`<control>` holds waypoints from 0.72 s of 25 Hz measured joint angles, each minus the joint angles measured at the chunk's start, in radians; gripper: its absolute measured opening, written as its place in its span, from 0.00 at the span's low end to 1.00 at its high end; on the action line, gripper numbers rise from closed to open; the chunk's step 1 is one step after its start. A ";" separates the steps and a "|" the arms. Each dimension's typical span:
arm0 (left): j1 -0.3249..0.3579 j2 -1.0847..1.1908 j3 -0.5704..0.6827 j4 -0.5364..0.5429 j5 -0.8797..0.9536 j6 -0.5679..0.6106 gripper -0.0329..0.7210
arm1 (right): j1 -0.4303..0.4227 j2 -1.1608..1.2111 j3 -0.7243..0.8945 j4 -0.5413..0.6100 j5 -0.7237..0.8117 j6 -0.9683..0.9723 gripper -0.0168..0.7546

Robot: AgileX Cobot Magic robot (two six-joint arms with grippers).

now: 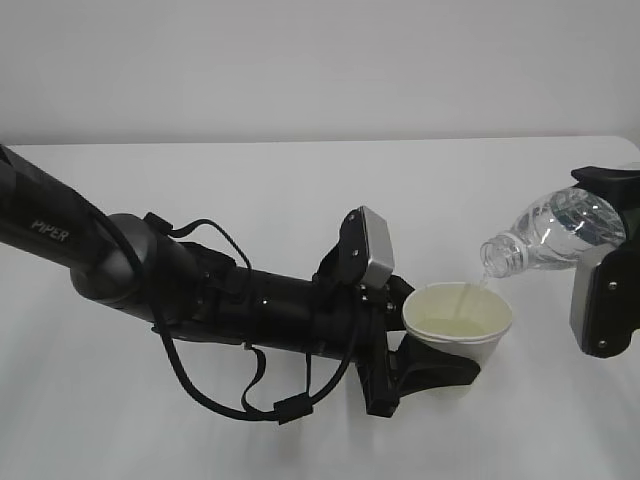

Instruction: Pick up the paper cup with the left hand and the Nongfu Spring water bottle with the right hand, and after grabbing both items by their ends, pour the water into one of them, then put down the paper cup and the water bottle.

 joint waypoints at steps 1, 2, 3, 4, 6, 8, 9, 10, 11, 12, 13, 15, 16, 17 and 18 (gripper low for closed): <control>0.000 0.000 0.000 0.000 0.000 0.000 0.61 | 0.000 0.000 0.000 -0.002 0.000 0.000 0.58; 0.000 0.000 0.000 0.000 0.000 0.000 0.61 | 0.000 0.000 0.000 -0.003 0.000 0.000 0.58; 0.000 0.000 0.000 0.000 0.000 0.000 0.61 | 0.000 0.000 0.000 -0.004 0.000 0.000 0.58; 0.000 0.000 0.000 0.000 0.000 0.000 0.61 | 0.000 0.000 0.000 -0.006 0.000 0.000 0.58; 0.000 0.000 0.000 0.000 0.000 0.000 0.61 | 0.000 0.000 0.000 -0.006 0.001 -0.004 0.58; 0.000 0.000 0.000 0.000 0.000 0.000 0.61 | 0.000 0.000 0.000 -0.008 0.001 -0.006 0.58; 0.000 0.000 0.000 0.000 0.000 0.000 0.61 | 0.000 0.000 0.000 -0.008 0.002 -0.006 0.58; 0.000 0.000 0.000 0.000 0.000 0.000 0.61 | 0.000 0.000 0.000 -0.008 0.002 -0.008 0.58; 0.000 0.000 0.000 0.000 0.000 0.000 0.61 | 0.000 0.000 0.000 -0.008 0.002 -0.010 0.58; 0.000 0.000 0.000 0.000 0.000 0.000 0.61 | 0.000 0.000 0.000 -0.008 0.002 -0.010 0.58; 0.000 0.000 0.000 0.000 0.000 0.000 0.61 | 0.000 0.000 0.000 -0.008 0.002 -0.014 0.58; 0.000 0.000 0.000 0.000 0.000 0.000 0.61 | 0.000 0.000 0.000 -0.010 0.002 -0.016 0.58; 0.000 0.000 0.000 0.000 0.000 0.000 0.61 | 0.000 0.000 0.000 -0.012 0.002 -0.018 0.58; 0.000 0.000 0.000 0.000 0.000 0.000 0.61 | 0.000 0.000 0.000 -0.014 0.002 -0.018 0.58; 0.000 0.000 0.000 0.000 0.000 0.000 0.61 | 0.000 0.000 0.000 -0.014 0.002 -0.018 0.58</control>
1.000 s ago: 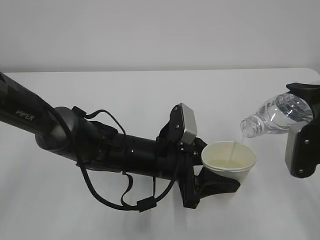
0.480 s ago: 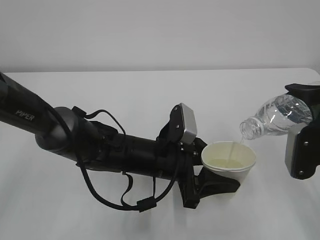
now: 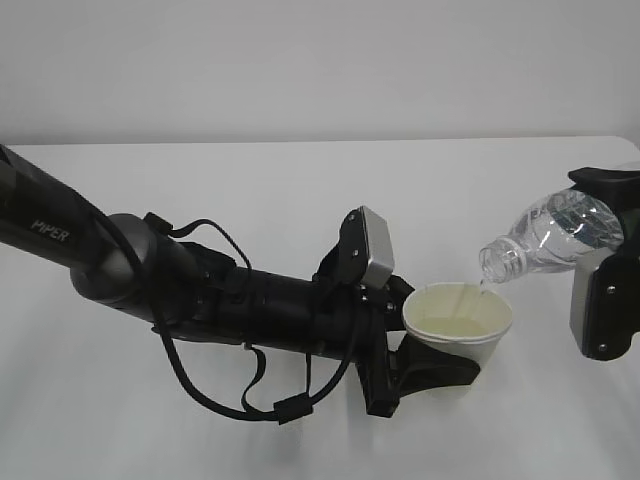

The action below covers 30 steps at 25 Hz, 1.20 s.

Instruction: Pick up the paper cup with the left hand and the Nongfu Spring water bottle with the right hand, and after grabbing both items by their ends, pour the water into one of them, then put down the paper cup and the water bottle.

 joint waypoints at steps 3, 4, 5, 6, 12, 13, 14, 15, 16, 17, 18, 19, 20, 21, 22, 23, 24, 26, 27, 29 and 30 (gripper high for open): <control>0.000 0.000 0.000 0.000 0.000 0.000 0.61 | 0.000 0.000 0.000 -0.001 0.000 0.000 0.58; 0.000 0.000 0.000 0.000 0.000 0.000 0.61 | 0.000 0.000 0.000 -0.002 0.000 0.000 0.58; 0.000 0.000 0.000 0.000 0.000 0.000 0.61 | 0.000 0.000 0.000 -0.002 0.000 -0.002 0.58; 0.000 0.000 0.000 0.000 0.000 0.000 0.61 | 0.000 0.000 0.000 -0.004 0.000 -0.002 0.58; 0.000 0.000 0.000 0.000 -0.002 0.000 0.61 | 0.000 0.000 0.000 -0.005 0.000 -0.002 0.58; 0.000 0.000 0.000 0.000 -0.002 0.000 0.61 | 0.000 0.000 0.000 -0.006 0.000 -0.002 0.58; 0.000 0.000 0.000 0.000 -0.002 0.000 0.61 | 0.000 0.000 0.000 -0.006 0.000 -0.002 0.58; 0.000 0.000 0.000 0.000 -0.002 0.000 0.61 | 0.000 0.000 0.000 -0.006 0.000 -0.002 0.58; 0.000 0.000 0.000 0.000 -0.002 0.000 0.61 | 0.000 0.000 0.000 -0.007 0.000 -0.002 0.58; 0.000 0.000 0.000 0.000 -0.002 0.000 0.61 | 0.000 0.000 0.000 -0.007 0.000 -0.002 0.58; 0.000 0.000 0.000 0.000 -0.002 0.000 0.61 | 0.000 0.000 0.000 -0.007 0.000 -0.002 0.58; 0.000 0.000 0.000 0.000 -0.002 0.000 0.61 | 0.000 0.000 0.000 -0.007 0.000 -0.002 0.58; 0.000 0.000 0.000 0.000 -0.002 0.000 0.61 | 0.000 0.000 0.000 -0.007 0.000 -0.002 0.58; 0.000 0.000 0.000 0.000 -0.002 0.000 0.61 | 0.000 0.000 0.000 -0.007 0.000 -0.002 0.58; 0.000 0.000 0.000 0.000 -0.002 0.000 0.61 | 0.000 0.000 0.000 -0.007 0.000 -0.002 0.58; 0.000 0.000 0.000 0.000 -0.002 0.000 0.61 | 0.000 0.000 0.000 -0.007 0.000 -0.002 0.58; 0.000 0.000 0.000 0.000 -0.002 0.000 0.61 | 0.000 0.000 0.000 -0.007 0.000 -0.002 0.58; 0.000 0.000 0.000 0.000 -0.002 0.000 0.61 | 0.000 0.000 0.000 -0.007 0.000 -0.004 0.58; 0.000 0.000 0.000 0.000 -0.002 0.000 0.61 | 0.000 0.000 0.000 -0.007 0.000 -0.004 0.58; 0.000 0.000 0.000 0.000 -0.002 0.000 0.61 | 0.000 0.000 0.000 -0.007 0.000 -0.005 0.58; 0.000 0.000 0.000 0.000 -0.002 0.000 0.61 | 0.000 0.000 0.000 -0.007 0.000 -0.005 0.58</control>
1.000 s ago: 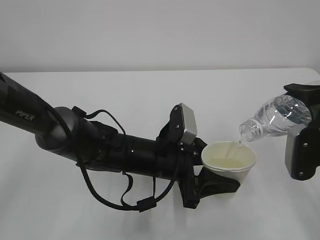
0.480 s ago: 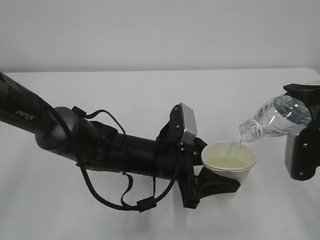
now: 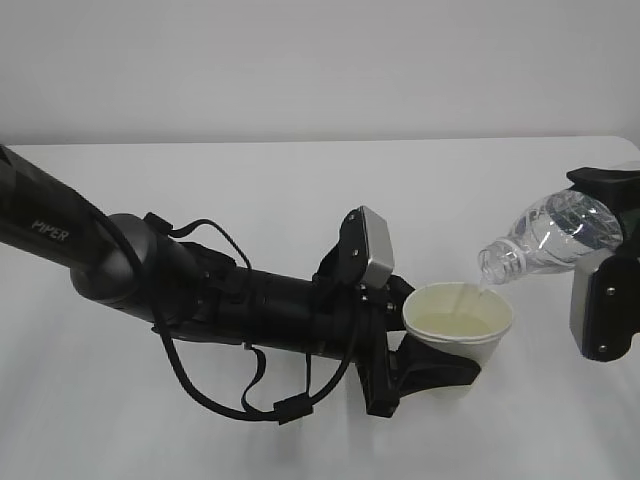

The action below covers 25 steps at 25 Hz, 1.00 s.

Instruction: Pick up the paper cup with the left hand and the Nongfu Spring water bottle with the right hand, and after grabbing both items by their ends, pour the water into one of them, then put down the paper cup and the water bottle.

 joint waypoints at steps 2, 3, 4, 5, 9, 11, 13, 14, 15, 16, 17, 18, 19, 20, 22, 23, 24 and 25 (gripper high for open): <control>0.000 0.000 0.000 0.000 0.000 0.000 0.61 | 0.000 0.000 0.000 0.000 0.000 0.000 0.58; 0.000 0.000 0.000 0.000 0.000 0.000 0.61 | 0.000 0.000 0.000 0.000 0.000 -0.002 0.58; 0.000 0.000 0.000 0.000 0.000 0.000 0.61 | 0.000 0.000 0.000 0.000 0.000 -0.002 0.58; 0.000 0.000 0.000 0.000 0.000 0.000 0.61 | 0.000 0.000 0.000 0.000 0.000 -0.004 0.58; 0.000 0.000 0.000 0.000 0.000 0.000 0.61 | 0.000 0.000 0.000 0.000 0.000 -0.004 0.58; 0.000 0.000 0.000 0.000 0.000 0.000 0.61 | 0.000 0.000 0.000 0.000 0.000 -0.006 0.58; 0.000 0.000 0.000 0.001 0.000 0.000 0.61 | 0.000 0.000 0.000 0.000 0.000 -0.006 0.58; 0.000 0.000 0.000 0.001 0.000 0.000 0.61 | 0.000 0.000 0.000 0.000 0.000 -0.006 0.58; 0.000 0.000 0.000 0.002 0.000 0.000 0.61 | 0.000 0.000 0.000 0.000 0.000 -0.006 0.58; 0.000 0.000 0.000 0.002 0.000 0.000 0.61 | 0.000 0.000 0.000 0.000 0.000 -0.006 0.58; 0.000 0.000 0.000 0.003 0.000 0.000 0.61 | 0.000 0.000 0.000 0.000 0.000 -0.008 0.58; 0.000 0.000 0.000 0.003 0.000 0.000 0.61 | 0.000 0.000 0.000 0.000 0.000 -0.008 0.58; 0.000 0.000 0.000 0.003 0.000 0.000 0.61 | 0.000 0.000 0.000 0.000 0.000 -0.008 0.58; 0.000 0.000 0.000 0.003 0.000 0.000 0.61 | 0.000 0.000 0.000 0.000 0.000 -0.008 0.58; 0.000 0.000 0.000 0.004 0.000 0.000 0.61 | 0.000 0.000 0.000 0.000 0.000 -0.008 0.58; 0.000 0.000 0.000 0.004 0.000 0.000 0.61 | 0.000 0.000 0.000 0.000 0.000 -0.010 0.58; 0.000 0.000 0.000 0.004 0.000 0.000 0.61 | 0.000 0.000 0.000 0.000 0.000 -0.010 0.58; 0.000 0.000 0.000 0.004 0.000 0.000 0.61 | 0.000 0.000 0.000 -0.001 0.000 -0.010 0.58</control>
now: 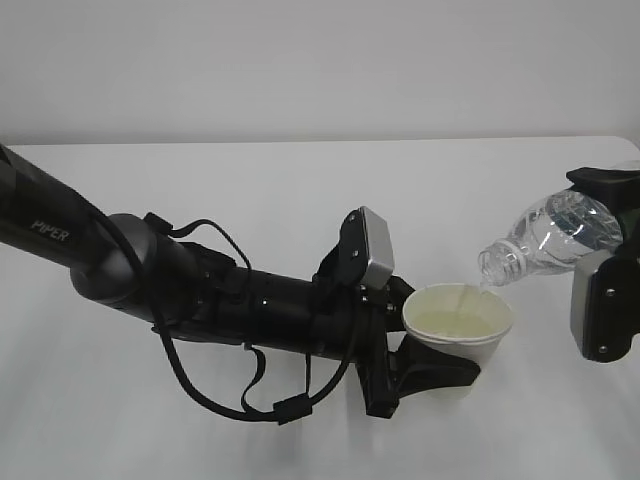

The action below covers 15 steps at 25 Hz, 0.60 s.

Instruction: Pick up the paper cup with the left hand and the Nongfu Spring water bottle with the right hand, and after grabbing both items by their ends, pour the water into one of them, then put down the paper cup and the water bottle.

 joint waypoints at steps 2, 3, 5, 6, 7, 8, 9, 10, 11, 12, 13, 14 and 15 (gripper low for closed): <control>0.000 0.000 0.000 0.002 0.000 0.000 0.61 | 0.000 0.000 0.000 0.000 0.000 0.000 0.58; 0.000 0.000 0.000 0.002 0.000 0.000 0.61 | 0.000 0.000 0.000 0.000 0.000 0.000 0.58; 0.000 0.000 0.000 0.004 0.000 0.000 0.61 | 0.000 0.000 0.000 0.000 0.000 -0.002 0.58; 0.000 0.000 0.000 0.004 0.000 0.000 0.61 | 0.000 0.000 0.000 0.000 0.000 -0.002 0.58; 0.000 0.000 0.000 0.005 0.000 0.000 0.61 | 0.000 0.000 0.000 0.000 0.000 -0.002 0.58; 0.000 0.000 0.000 0.005 0.000 0.000 0.61 | 0.000 0.000 0.000 0.000 0.000 -0.002 0.58; 0.000 0.000 0.000 0.005 0.000 0.000 0.61 | 0.000 0.000 0.000 0.000 0.000 -0.002 0.58; 0.000 0.000 0.000 0.005 0.000 0.000 0.61 | 0.000 0.000 0.000 0.000 0.000 -0.002 0.58; 0.000 0.000 0.000 0.005 0.000 0.000 0.61 | 0.000 0.000 0.000 0.000 0.000 -0.002 0.58; 0.000 0.000 0.000 0.006 0.000 0.000 0.61 | 0.000 0.000 0.000 0.000 0.000 -0.002 0.58; 0.000 0.000 0.000 0.006 0.000 0.000 0.61 | 0.000 0.000 0.000 0.000 0.000 -0.002 0.58; 0.000 0.000 0.000 0.006 0.000 0.000 0.61 | 0.000 0.000 0.000 0.000 0.000 -0.002 0.58; 0.000 0.000 0.000 0.006 0.000 0.000 0.61 | 0.000 0.000 0.000 0.000 0.000 -0.002 0.58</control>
